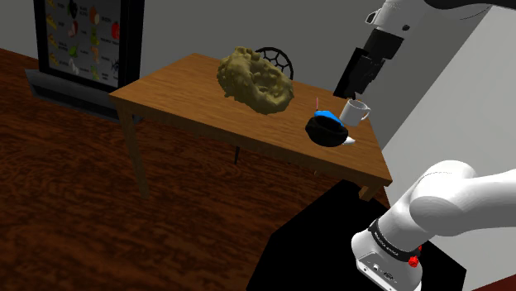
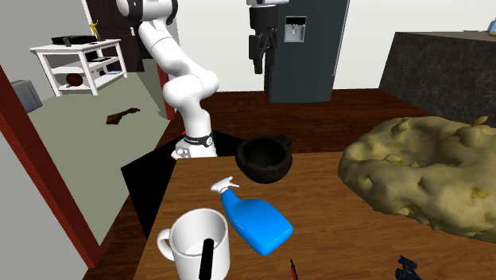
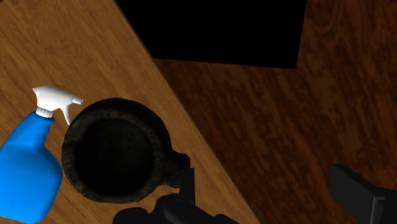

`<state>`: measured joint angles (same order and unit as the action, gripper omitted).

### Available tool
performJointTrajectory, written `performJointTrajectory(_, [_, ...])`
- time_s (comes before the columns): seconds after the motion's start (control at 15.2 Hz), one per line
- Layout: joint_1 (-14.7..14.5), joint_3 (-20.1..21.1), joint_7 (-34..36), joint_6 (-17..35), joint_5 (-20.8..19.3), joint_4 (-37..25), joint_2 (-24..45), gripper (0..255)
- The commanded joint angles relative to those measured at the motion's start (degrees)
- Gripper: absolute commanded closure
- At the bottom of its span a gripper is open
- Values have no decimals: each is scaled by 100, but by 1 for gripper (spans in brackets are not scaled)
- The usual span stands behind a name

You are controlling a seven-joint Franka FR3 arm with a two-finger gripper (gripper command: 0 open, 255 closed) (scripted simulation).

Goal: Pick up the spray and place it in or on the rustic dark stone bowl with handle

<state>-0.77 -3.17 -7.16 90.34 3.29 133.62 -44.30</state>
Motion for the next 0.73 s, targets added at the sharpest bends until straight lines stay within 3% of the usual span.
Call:
performJointTrajectory(0.0, [0, 0, 0, 0, 0, 0, 0, 0])
performJointTrajectory(0.66, [473, -729, -564, 1328, -630, 570, 855, 0])
